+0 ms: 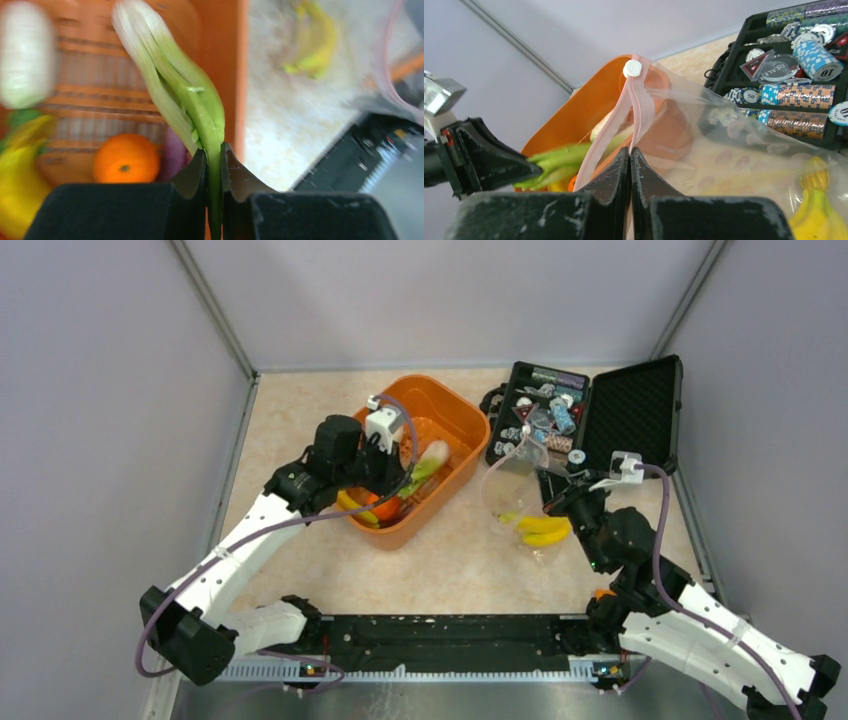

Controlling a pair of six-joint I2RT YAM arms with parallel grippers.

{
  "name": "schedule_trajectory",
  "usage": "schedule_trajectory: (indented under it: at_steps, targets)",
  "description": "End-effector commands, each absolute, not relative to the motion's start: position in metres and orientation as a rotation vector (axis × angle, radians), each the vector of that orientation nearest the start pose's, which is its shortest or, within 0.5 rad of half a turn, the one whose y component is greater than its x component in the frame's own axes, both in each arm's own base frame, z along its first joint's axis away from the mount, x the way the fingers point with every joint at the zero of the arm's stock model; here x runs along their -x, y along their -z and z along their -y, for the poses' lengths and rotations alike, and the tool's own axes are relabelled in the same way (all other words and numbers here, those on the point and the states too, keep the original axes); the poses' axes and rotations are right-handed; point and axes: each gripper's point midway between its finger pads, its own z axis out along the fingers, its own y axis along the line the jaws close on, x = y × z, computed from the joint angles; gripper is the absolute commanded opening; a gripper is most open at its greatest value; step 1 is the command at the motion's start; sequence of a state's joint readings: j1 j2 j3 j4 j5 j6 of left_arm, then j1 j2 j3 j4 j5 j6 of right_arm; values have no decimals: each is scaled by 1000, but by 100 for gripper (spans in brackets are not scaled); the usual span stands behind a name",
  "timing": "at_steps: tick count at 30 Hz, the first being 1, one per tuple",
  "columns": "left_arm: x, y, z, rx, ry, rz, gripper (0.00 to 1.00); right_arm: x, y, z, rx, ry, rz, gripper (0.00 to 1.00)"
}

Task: Place the food in the zip-top bag and seal the zipper
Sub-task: Place the fake vegetable in the bin, then pick up the fake vegetable from the bin.

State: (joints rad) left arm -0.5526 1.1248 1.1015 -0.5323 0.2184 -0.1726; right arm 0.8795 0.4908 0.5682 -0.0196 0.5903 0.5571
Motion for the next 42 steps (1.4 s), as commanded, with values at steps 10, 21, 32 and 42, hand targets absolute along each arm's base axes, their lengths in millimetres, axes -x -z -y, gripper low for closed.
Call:
schedule_trajectory:
  at_steps: [10, 21, 32, 42]
  targets:
    - [-314, -286, 211, -490, 593, -1972, 99, -231, -327, -133, -261, -625, -1475, 0]
    - [-411, -213, 181, -344, 423, -2190, 91, -237, -336, -149, -212, -645, -1461, 0]
    - [-457, -120, 168, -359, 194, -2428, 90, -240, -333, -161, -194, -670, -1489, 0]
    - [-452, -84, 145, -349, 21, -2437, 92, -242, -329, -166, -191, -677, -1499, 0]
